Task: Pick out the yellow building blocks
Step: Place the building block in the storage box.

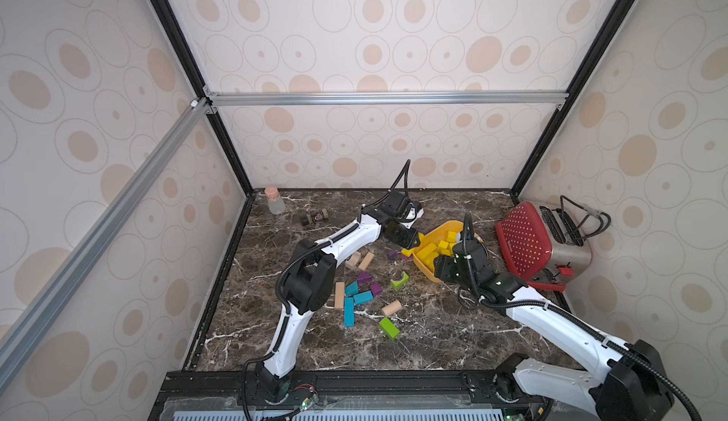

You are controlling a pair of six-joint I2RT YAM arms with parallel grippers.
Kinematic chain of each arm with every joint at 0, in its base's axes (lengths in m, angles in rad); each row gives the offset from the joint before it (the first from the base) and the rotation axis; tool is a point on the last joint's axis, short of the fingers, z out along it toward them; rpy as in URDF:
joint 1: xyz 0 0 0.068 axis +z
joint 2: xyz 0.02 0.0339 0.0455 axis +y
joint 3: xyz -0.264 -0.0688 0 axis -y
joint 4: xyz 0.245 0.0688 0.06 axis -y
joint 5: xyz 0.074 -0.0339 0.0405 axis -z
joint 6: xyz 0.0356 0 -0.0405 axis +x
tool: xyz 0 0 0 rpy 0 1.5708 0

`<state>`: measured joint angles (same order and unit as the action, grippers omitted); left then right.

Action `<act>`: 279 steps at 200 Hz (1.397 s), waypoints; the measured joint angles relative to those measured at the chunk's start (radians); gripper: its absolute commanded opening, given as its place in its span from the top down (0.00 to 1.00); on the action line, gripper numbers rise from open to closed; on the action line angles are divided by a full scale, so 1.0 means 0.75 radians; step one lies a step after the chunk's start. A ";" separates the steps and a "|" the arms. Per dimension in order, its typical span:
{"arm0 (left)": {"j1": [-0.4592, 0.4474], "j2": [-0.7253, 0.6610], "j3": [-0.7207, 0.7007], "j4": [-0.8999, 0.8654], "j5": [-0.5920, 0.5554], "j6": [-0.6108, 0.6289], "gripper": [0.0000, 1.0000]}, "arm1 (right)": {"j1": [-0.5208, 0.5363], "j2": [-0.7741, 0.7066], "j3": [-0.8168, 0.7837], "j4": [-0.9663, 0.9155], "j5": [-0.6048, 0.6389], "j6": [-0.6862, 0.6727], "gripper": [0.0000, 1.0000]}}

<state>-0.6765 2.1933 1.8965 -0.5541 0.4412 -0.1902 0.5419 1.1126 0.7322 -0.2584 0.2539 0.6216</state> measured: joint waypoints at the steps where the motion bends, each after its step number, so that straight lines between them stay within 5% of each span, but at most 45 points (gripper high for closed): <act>1: -0.001 0.000 0.000 0.000 0.001 -0.001 0.77 | 0.000 -0.001 -0.001 0.001 0.001 0.000 0.32; 168: -0.067 0.204 0.233 0.037 0.073 -0.079 0.73 | 0.000 0.006 -0.035 0.049 0.033 0.014 0.31; 226: -0.076 0.258 0.295 0.052 0.078 -0.108 0.54 | 0.000 -0.004 -0.035 0.047 0.045 0.014 0.31; 279: -0.076 0.258 0.296 0.058 0.068 -0.114 0.53 | 0.000 -0.010 -0.035 0.047 0.046 0.014 0.31</act>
<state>-0.7334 2.3867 2.1181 -0.5106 0.4923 -0.2760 0.5419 1.1053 0.7063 -0.2234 0.2882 0.6323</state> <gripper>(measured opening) 0.472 0.687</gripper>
